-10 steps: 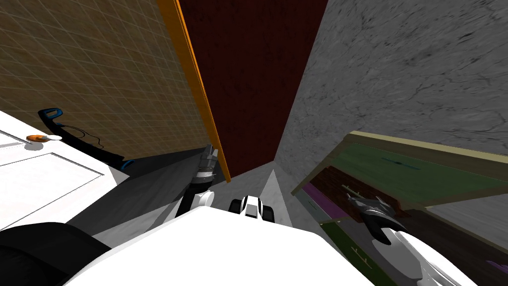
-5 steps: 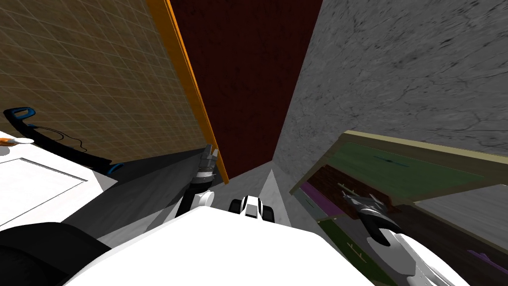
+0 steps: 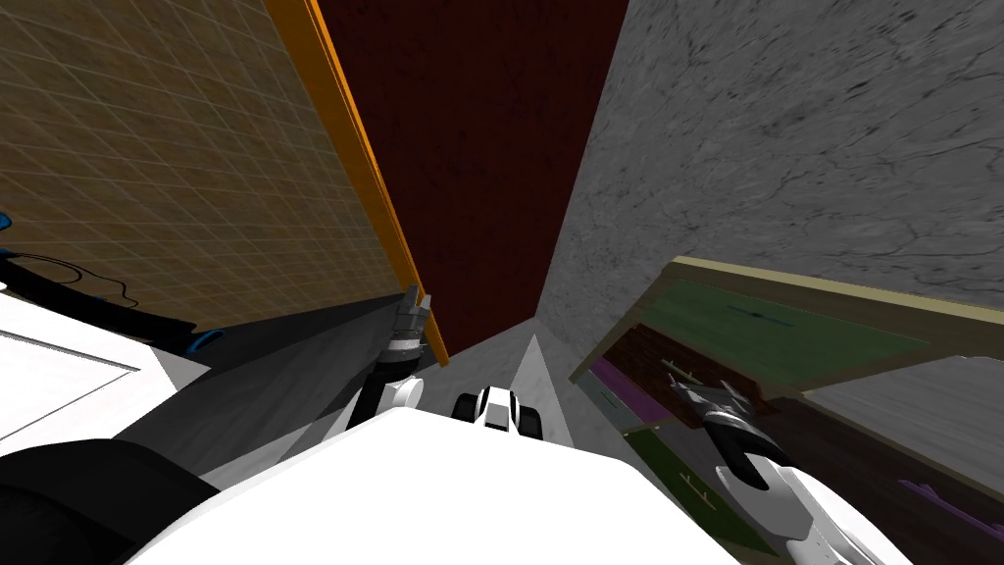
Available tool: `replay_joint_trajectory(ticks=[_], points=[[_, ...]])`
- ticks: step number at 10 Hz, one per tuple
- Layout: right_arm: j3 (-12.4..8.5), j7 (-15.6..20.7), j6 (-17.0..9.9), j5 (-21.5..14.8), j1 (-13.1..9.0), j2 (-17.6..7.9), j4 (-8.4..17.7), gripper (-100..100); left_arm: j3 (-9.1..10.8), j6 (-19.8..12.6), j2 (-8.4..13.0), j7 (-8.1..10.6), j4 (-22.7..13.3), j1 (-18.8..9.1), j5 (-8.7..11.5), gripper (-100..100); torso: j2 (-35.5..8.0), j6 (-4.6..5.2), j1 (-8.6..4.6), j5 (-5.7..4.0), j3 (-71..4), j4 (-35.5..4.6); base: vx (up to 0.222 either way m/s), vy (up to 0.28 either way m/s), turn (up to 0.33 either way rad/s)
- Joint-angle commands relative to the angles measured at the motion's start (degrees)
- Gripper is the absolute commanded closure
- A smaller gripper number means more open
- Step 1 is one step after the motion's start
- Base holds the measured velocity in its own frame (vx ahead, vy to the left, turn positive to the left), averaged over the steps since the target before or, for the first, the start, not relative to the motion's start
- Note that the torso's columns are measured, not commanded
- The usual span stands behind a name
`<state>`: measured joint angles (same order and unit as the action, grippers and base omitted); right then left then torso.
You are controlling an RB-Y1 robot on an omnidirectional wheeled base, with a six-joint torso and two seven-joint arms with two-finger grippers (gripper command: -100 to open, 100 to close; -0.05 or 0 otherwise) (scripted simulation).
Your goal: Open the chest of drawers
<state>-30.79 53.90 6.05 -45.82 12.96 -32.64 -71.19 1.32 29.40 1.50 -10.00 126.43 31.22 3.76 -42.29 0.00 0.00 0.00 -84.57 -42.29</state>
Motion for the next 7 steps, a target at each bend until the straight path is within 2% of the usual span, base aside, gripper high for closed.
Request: replay_joint_trajectory(ticks=[1,7], points=[[-1.8,1.0,2.9,0.0,-0.7,1.9,0.3,-100,0.00,0.0,0.0,0.00,0.0,0.0,0.0,0,0.0,0.00,0.00,0.00,0.0,0.0,0.022,-0.008,-0.048],[-6.0,3.2,9.5,0.0,-2.4,6.2,0.7,-100,0.00,0.0,0.0,0.00,0.0,0.0,0.0,0,0.0,0.00,-0.01,0.00,0.0,0.0,0.023,-0.010,-0.054]])
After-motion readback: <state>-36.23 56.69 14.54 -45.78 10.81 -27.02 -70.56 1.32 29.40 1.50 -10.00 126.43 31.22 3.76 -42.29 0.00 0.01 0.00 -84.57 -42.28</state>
